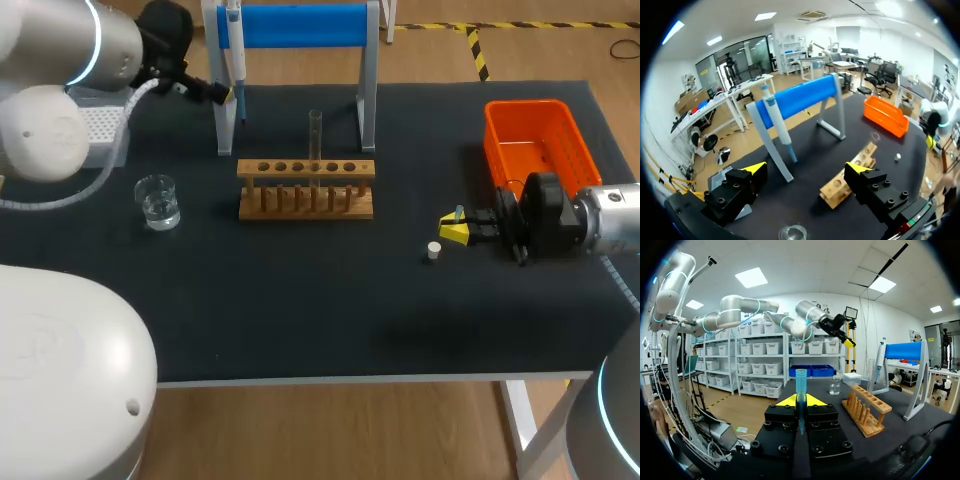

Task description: Invert the test tube, pick up the pipette, mount the tip to pipette, aspirate from beaker and dispense into the tube, eject the tip, return the pipette, and cap with the stopper.

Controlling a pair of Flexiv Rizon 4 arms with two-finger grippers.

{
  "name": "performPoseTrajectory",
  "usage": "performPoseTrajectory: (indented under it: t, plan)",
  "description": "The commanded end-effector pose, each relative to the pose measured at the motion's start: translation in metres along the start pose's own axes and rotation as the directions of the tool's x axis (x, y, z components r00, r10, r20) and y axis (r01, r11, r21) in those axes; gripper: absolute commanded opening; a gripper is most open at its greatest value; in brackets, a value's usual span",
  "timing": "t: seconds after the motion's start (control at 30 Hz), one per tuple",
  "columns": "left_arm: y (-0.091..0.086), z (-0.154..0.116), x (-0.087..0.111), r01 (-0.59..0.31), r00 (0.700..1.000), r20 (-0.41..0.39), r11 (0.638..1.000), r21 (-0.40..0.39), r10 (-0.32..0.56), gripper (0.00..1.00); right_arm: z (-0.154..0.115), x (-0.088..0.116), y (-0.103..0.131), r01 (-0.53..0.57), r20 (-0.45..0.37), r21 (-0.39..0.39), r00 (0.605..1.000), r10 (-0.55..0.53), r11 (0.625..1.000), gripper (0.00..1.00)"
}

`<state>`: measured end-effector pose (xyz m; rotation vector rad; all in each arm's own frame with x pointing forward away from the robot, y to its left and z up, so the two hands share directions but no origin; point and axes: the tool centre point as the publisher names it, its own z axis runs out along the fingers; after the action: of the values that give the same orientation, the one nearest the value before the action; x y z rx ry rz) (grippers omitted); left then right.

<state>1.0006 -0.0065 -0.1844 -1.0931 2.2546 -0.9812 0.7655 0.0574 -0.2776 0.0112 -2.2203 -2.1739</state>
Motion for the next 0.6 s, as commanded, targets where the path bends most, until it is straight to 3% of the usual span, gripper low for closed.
performPoseTrajectory:
  t: [0.03,0.27,0.6]
  plan:
    - [-0.009,0.032,-0.005,0.030,0.995,0.092,0.999,0.012,-0.031,1.00,0.000,0.001,0.000,0.001,0.001,0.000,1.000,-0.001,1.000,0.00]
    - [-0.022,0.055,-0.011,0.066,0.983,0.172,0.997,0.028,-0.070,1.00,0.000,0.001,0.000,0.001,0.001,0.000,1.000,-0.001,1.000,0.00]
    - [-0.041,0.075,-0.013,0.084,0.952,0.285,0.989,0.120,-0.115,1.00,0.000,0.001,0.000,0.001,0.001,0.000,1.000,-0.001,1.000,0.00]
